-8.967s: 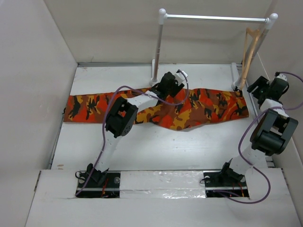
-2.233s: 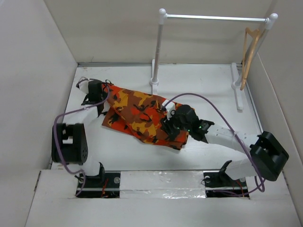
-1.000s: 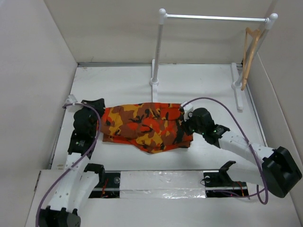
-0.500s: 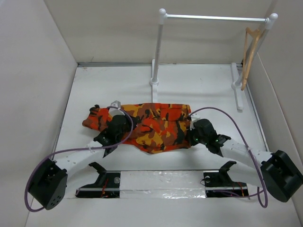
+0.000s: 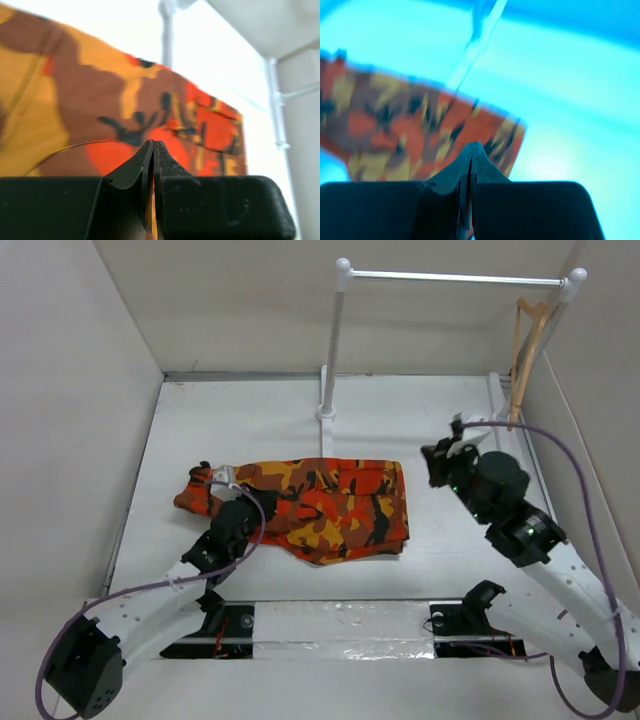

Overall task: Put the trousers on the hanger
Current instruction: Fold the trousers at the center of the board, then pick up the hanger from the clothesline.

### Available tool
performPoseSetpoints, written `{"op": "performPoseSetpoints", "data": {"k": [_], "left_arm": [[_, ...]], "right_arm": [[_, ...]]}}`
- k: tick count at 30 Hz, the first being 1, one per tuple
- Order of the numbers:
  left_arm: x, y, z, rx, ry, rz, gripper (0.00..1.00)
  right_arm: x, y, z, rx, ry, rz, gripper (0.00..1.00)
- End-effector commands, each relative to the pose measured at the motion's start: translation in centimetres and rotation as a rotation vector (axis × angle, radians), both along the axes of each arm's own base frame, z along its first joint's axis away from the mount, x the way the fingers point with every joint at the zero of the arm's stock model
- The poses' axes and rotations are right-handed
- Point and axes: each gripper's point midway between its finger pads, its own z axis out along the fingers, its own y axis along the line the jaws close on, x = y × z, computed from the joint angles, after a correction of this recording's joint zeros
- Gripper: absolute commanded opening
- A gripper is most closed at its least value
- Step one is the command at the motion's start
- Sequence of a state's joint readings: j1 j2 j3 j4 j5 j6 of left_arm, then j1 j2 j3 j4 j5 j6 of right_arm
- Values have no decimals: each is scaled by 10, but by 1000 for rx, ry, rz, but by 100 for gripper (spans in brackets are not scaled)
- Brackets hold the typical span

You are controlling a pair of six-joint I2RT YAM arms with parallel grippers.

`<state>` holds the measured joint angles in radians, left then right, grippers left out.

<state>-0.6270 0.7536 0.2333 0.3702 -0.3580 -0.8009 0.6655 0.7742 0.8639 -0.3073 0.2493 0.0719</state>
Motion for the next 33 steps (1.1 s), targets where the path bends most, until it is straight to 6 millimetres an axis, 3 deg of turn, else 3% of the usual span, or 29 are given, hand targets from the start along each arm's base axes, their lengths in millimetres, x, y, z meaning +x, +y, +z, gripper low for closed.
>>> {"op": "performPoseSetpoints", "data": {"k": [1,3,4,6,7,8,9,10,12,13,14,19,22,25,33], "left_arm": [[6,-30,48,-93,-107,-123,0],[2,-39,51,-106,-119,-170,0],[-4,-47,54,-110,-132,-207,0],[-6,-51,66,-107,-189,-239,0],[-10,-54,67,-104,-199,-258,0],[-14,-61,74,-115,-230,-295,0],[-18,-65,79,-115,-264,-337,4],[-18,-65,75,-106,-258,-338,4],[-28,-81,78,-112,-296,-424,12],[-30,-85,76,-106,-297,-445,14],[-33,-93,72,-95,-291,-472,15],[-38,-119,72,-21,-309,-551,17],[-39,-131,71,18,-308,-571,21],[-40,-137,66,34,-302,-595,22],[-38,-139,59,52,-288,-599,24]], "right_arm": [[24,-76,87,-117,-203,-308,0],[31,-91,116,-134,-240,-374,0],[34,-120,145,-130,-280,-474,0],[57,-148,148,-180,-250,-591,2],[60,-179,162,-186,-253,-687,8],[78,-190,153,-207,-214,-714,16],[83,-211,160,-191,-221,-753,35],[92,-206,154,-191,-205,-720,45],[103,-232,159,-174,-224,-752,67],[108,-240,161,-168,-228,-750,72],[110,-251,168,-162,-229,-739,73],[145,-276,129,-170,-101,-702,74],[156,-280,106,-170,-55,-691,71],[169,-281,83,-153,-20,-665,60],[192,-279,53,-129,6,-607,60]]}}
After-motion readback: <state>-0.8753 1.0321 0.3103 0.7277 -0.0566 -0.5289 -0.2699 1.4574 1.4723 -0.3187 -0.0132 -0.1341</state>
